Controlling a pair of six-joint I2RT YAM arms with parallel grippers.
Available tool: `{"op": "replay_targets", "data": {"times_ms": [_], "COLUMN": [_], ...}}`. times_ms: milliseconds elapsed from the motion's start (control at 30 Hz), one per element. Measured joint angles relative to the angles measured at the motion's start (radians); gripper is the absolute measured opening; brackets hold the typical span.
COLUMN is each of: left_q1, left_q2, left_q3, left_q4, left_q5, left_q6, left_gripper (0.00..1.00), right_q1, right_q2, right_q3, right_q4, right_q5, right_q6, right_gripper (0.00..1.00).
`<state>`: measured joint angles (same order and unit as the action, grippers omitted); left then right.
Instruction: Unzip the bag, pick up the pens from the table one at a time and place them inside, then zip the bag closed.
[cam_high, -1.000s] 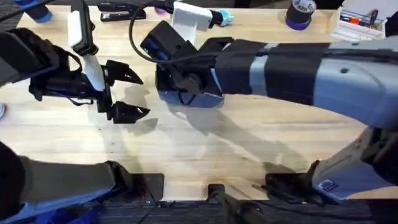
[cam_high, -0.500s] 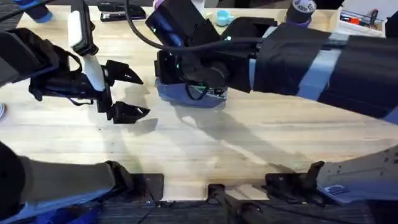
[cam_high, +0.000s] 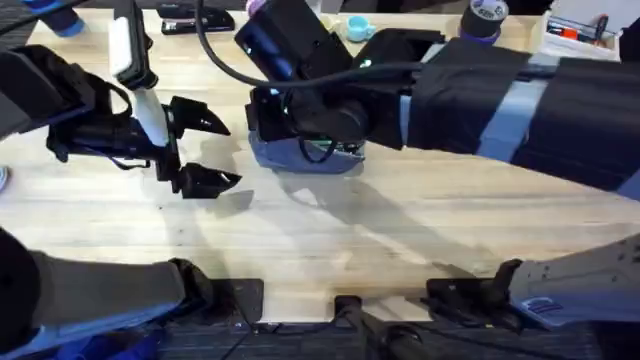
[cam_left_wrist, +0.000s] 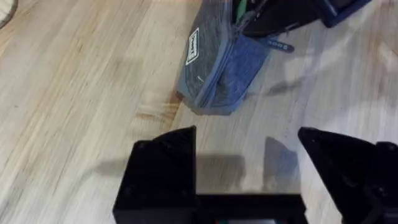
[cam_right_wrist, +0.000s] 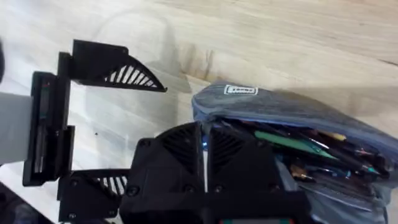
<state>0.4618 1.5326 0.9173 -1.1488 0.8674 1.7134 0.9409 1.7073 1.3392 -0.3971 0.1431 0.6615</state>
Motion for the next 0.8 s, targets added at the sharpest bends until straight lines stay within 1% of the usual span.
{"op": "replay_targets", "data": {"times_ms": [33, 133, 367, 467, 600, 800], "left_q1": [0.0, 0.0, -0.001, -0.01, -0.049, -0.122], "left_q2": [0.0, 0.0, 0.0, 0.0, 0.0, 0.005], "left_q3": [0.0, 0.0, 0.0, 0.0, 0.0, 0.0], "left_q4": [0.005, 0.028, 0.077, 0.09, 0.118, 0.218], "left_q5": [0.006, 0.03, 0.12, 0.147, 0.165, 0.172], "left_q6": [0.0, 0.0, 0.0, 0.0, -0.008, -0.077], "left_gripper": [0.993, 0.993, 0.994, 0.994, 0.994, 0.994], "right_q1": [-0.004, -0.011, -0.03, -0.035, -0.035, -0.035], "right_q2": [0.0, 0.0, 0.0, 0.0, 0.0, 0.0], "right_q3": [0.0, -0.001, -0.002, -0.002, -0.002, -0.002], "right_q4": [-0.001, -0.003, -0.002, -0.002, -0.002, -0.001], "right_q5": [-0.037, -0.077, -0.131, -0.145, -0.152, -0.152], "right_q6": [-0.019, -0.032, -0.041, -0.042, -0.042, -0.042], "right_gripper": [0.032, 0.032, 0.032, 0.031, 0.031, 0.031]}}
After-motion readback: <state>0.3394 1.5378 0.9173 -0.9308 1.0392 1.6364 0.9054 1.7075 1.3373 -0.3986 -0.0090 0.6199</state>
